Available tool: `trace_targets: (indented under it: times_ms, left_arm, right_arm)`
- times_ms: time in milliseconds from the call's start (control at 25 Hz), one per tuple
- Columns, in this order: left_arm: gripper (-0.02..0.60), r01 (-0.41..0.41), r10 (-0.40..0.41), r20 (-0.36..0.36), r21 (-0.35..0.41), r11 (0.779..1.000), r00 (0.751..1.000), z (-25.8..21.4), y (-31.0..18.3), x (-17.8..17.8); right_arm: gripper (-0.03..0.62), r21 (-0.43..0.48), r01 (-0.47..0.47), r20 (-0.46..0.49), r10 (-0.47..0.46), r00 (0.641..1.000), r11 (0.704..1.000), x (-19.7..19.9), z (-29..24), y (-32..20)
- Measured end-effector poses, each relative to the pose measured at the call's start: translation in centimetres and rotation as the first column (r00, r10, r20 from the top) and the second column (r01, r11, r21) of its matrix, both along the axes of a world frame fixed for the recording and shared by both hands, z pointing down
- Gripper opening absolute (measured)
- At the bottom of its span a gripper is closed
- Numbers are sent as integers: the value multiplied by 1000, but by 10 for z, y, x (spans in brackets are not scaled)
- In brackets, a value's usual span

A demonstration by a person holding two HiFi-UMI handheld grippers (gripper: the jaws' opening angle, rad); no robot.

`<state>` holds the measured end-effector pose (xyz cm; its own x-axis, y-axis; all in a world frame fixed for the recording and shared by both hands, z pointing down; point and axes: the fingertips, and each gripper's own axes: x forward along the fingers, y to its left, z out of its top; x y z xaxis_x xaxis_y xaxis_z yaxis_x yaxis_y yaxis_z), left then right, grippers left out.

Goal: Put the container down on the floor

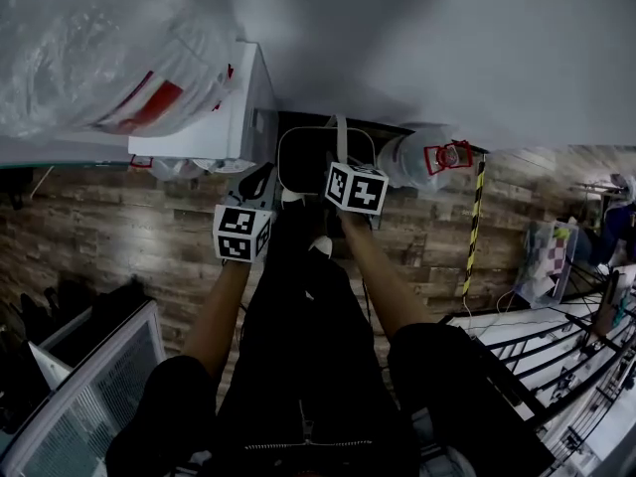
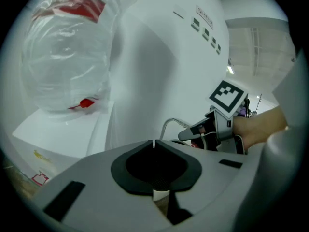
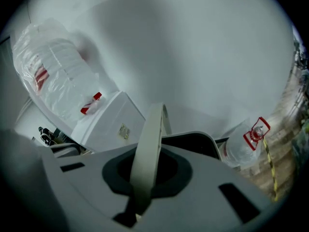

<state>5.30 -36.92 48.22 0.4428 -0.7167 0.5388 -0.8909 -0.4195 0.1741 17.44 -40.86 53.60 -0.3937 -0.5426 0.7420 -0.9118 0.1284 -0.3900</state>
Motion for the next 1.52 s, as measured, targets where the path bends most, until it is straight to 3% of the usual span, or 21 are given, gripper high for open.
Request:
trace_targets:
  times_ms: [360, 560, 1240, 1520]
  left_arm:
    - [26, -16, 16, -3, 11, 1000, 1000, 76, -21, 9]
    - [26, 7, -6, -24, 4, 1000, 1000, 117, -35, 8]
    - [26, 58, -58, 9, 32, 998, 998, 274, -59, 1]
    - [26, 99, -98, -71, 20, 995, 993, 340, -61, -5]
  right_arm:
    - [14, 14, -2, -3, 2, 1000, 1000, -7, 83, -26]
    - [15, 0, 0, 11, 0, 1000, 1000, -12, 124, -45]
    - [14, -3, -16, 70, 16, 997, 1000, -40, 292, -103]
    - [15, 29, -1, 84, -2, 996, 1000, -50, 350, -122]
